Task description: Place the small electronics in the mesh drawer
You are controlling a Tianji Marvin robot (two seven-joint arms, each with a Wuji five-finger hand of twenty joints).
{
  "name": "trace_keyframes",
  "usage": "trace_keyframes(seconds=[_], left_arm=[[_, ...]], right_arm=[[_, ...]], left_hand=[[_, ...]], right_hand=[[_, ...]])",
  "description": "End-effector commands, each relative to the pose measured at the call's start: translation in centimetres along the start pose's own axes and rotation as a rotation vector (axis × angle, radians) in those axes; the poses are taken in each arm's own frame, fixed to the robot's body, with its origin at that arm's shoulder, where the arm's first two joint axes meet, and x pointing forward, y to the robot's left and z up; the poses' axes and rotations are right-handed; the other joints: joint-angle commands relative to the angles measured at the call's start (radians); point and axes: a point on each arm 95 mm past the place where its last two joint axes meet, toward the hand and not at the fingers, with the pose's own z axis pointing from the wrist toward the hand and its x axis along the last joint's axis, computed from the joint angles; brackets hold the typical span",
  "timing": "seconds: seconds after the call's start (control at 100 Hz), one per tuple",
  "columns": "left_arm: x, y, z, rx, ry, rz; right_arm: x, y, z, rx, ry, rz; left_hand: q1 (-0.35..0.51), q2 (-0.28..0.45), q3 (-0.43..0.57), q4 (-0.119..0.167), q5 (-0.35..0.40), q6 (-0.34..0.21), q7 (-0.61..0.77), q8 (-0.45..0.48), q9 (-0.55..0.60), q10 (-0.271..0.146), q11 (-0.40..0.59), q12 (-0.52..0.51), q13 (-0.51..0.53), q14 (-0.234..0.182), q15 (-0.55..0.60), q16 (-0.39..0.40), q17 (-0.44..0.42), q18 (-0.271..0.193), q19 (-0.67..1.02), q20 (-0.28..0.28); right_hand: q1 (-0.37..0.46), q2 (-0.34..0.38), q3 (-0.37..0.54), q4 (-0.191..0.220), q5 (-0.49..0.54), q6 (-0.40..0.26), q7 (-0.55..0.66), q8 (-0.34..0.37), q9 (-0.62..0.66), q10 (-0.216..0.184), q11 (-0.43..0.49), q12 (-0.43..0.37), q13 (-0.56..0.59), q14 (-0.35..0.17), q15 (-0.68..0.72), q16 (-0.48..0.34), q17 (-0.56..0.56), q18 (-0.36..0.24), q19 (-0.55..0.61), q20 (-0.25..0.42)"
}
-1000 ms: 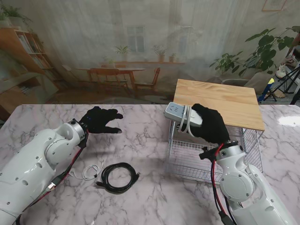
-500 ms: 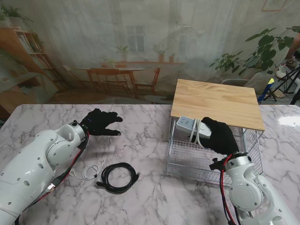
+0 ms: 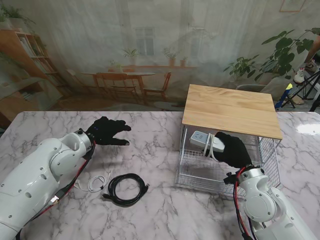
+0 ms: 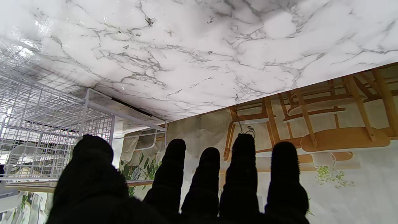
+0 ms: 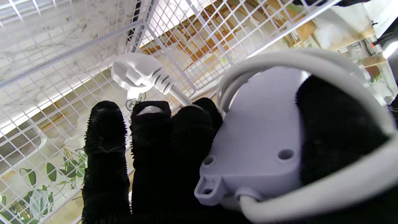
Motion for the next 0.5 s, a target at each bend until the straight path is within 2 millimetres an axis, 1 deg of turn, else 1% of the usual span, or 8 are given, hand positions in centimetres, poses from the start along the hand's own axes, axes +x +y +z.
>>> trace_keyframes(seconds=[0.0,0.29,0.49], left_arm=[[-0.1,0.0,-0.1,-0.013,0.002,0.004],[-0.2,0.0,-0.2,-0.021,-0.001,0.009],[-0.2,-0.1,-0.1,-0.024,0.000,0.014]], right_arm=[[-0.4,0.0,0.3,0.014,0.001,-0.014],[-1.8,-0.4,1.1,0.062,0.003,-0.064],[-2.2,-0.9,1.3,0.104,0.013,-0.077]], left_hand=[[0.003,0.039,0.003,0.017,0.000,0.019,-0.013,0.005,-0.006,-0.007,0.005,0.013,-0.005,-0.008,0.005,0.007,-0.017,-0.007,0.013,0.009],[0.002,0.040,0.002,0.017,0.000,0.017,-0.012,0.005,-0.008,-0.004,0.005,0.013,-0.006,-0.006,0.005,0.007,-0.017,-0.008,0.013,0.009],[0.001,0.041,0.002,0.017,-0.001,0.018,-0.013,0.005,-0.009,-0.005,0.005,0.013,-0.007,-0.007,0.005,0.006,-0.018,-0.009,0.013,0.009]], right_hand=[[0.210,0.191,0.307,0.003,0.001,-0.410,0.110,0.020,0.029,-0.090,-0.007,-0.004,-0.018,-0.061,0.048,0.009,-0.014,-0.022,-0.006,0.008],[0.206,0.193,0.303,0.003,-0.004,-0.428,0.111,0.021,0.017,-0.092,-0.029,-0.017,-0.038,-0.065,0.026,0.007,-0.025,-0.032,-0.014,0.012],[0.202,0.192,0.301,0.003,-0.004,-0.443,0.111,0.019,0.010,-0.090,-0.051,-0.031,-0.050,-0.061,-0.004,-0.002,-0.035,-0.035,-0.023,0.014]])
